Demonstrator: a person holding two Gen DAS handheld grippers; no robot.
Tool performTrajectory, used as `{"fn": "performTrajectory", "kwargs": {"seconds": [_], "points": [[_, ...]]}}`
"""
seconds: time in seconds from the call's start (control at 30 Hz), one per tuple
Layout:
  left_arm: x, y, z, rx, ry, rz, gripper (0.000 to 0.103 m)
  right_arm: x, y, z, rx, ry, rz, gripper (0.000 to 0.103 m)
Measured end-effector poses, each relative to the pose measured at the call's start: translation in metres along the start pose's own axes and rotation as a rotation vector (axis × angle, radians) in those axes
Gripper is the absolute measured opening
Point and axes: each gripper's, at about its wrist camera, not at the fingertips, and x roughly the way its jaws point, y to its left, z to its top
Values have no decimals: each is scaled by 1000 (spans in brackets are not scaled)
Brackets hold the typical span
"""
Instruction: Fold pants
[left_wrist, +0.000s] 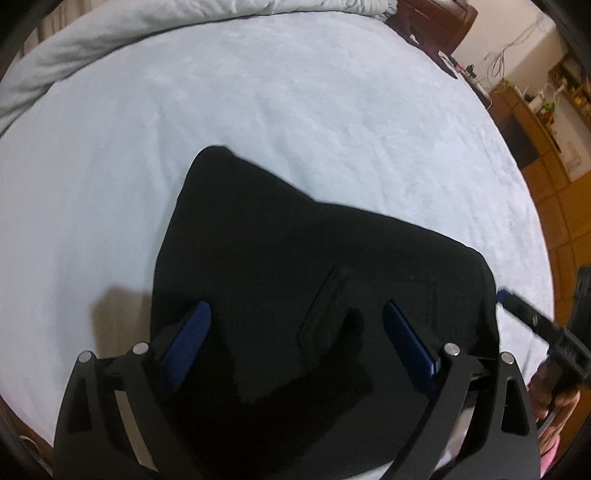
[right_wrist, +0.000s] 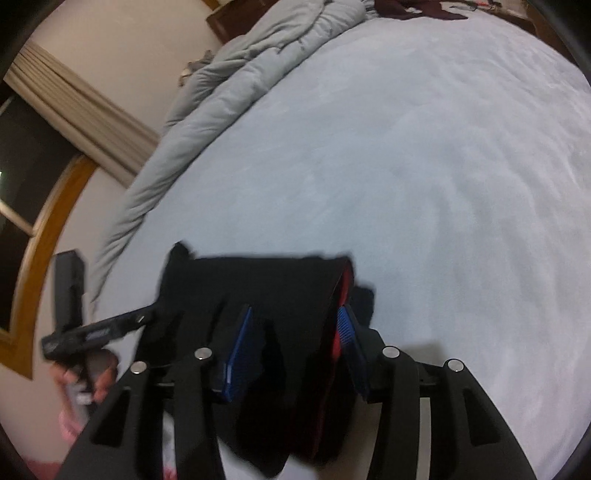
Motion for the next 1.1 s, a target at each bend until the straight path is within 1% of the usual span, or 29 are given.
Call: {"fn": "performTrajectory", "kwargs": {"seconds": [0.07, 0.2, 0.3, 0.33, 0.37, 0.4, 0.47, 0.5, 0.57, 0.63, 0.7, 0.73, 0.8, 0.87, 0.9, 1.0, 1.03, 1.1], "points": [[-5, 1, -6, 2, 7, 0, 94, -9, -3, -16, 5, 31, 16, 48], [-10, 4, -19, 24, 13, 16, 94, -9, -4, -47, -4, 107, 3, 48], [-11, 4, -29, 55, 7, 36, 94, -1, -1, -53, -15, 129, -7, 48], [-10, 3, -32, 62, 3, 46, 94, 0, 2, -52, -27, 129, -15, 46], [-11, 1, -35, 68, 1, 64, 94, 0, 5, -51, -40, 126, -18, 39], [-11, 0, -38, 72, -4, 75, 94, -1, 7, -49, -55, 124, -24, 27], [-13, -4, -42, 83, -19, 101, 94, -3, 7, -49, -63, 124, -47, 10], [-14, -5, -45, 87, -25, 106, 94, -5, 5, -49, -51, 123, -33, 8], [-18, -4, -51, 86, -32, 108, 94, -8, 5, -48, -42, 111, -16, 7], [-21, -1, -54, 67, -36, 91, 94, -11, -1, -49, -19, 110, -12, 7], [-21, 2, -58, 49, -34, 74, 94, -4, -7, -49, 3, 134, -33, 6], [-20, 3, -60, 49, -31, 75, 94, 4, -10, -52, -8, 151, -58, 6], [-14, 0, -62, 77, -30, 99, 94, 18, -16, -56, 9, 173, -75, 7], [-4, -3, -65, 98, -25, 131, 94, 19, -21, -56, 40, 166, -49, 7], [-4, -4, -67, 104, -37, 140, 95, 17, -22, -55, 49, 163, -41, 7], [-11, -7, -68, 101, -42, 145, 95, 8, -12, -57, 27, 126, -44, 8], [-16, -6, -69, 89, -44, 139, 95, 2, -10, -58, 16, 110, -41, 9], [-29, -6, -70, 55, -56, 82, 95, -10, -1, -58, -3, 74, -61, 13]]}}
